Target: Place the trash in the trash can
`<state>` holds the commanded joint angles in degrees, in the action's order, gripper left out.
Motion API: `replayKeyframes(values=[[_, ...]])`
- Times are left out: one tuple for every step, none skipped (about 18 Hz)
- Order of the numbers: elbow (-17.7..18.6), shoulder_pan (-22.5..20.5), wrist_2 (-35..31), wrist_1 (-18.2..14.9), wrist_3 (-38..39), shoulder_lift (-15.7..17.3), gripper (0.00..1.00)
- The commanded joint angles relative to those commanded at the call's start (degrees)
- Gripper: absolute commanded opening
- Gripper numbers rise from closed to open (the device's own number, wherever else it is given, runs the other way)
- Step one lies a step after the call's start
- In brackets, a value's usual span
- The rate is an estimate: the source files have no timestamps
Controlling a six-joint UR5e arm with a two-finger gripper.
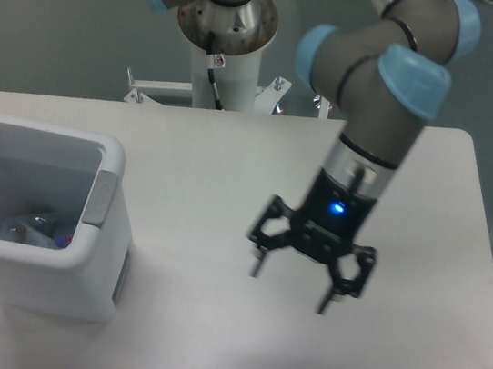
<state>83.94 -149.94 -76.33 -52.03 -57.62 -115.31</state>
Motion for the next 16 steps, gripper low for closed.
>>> replayKeyframes(values=[[-0.09, -0.7, -3.36, -0.7, -3.25, -0.26, 1.0], [-0.09, -1.23, -5.04, -0.88, -6.07, -0.7, 1.0], [-0.09, -1.32, -5.93, -1.05, -8.36, -1.31, 1.0], [0.0, -1.41, -7.68, -0.88, -10.21, -1.49, 1.0], [0.0, -1.41, -10.48, -0.97, -12.06, -1.5, 1.0], [0.09, -1.41, -13.21, -1.32, -13.21, -1.41, 1.0], [0.09, -1.23, -15.15, -1.75, -13.48, -1.41, 1.0], [0.09, -1.15, -16.13, -2.37, -13.57, -1.41, 1.0], [0.09, -1.15, -16.31, -2.81, -13.57, -1.49, 1.0], [0.09, -1.15, -16.31, -3.07, -13.66, -1.41, 1.0], [0.09, -1.15, -16.31, -3.34, -13.66, -1.41, 1.0], [0.09, -1.15, -16.31, -3.78, -13.66, -1.41, 1.0], [0.09, -1.15, -16.31, -3.95, -13.66, -1.41, 1.0], [0.09, -1.15, -16.4, -4.13, -13.66, -1.41, 1.0], [0.09, -1.15, -16.49, -4.31, -13.66, -1.32, 1.0], [0.09, -1.15, -16.49, -4.48, -13.66, -1.32, 1.0]])
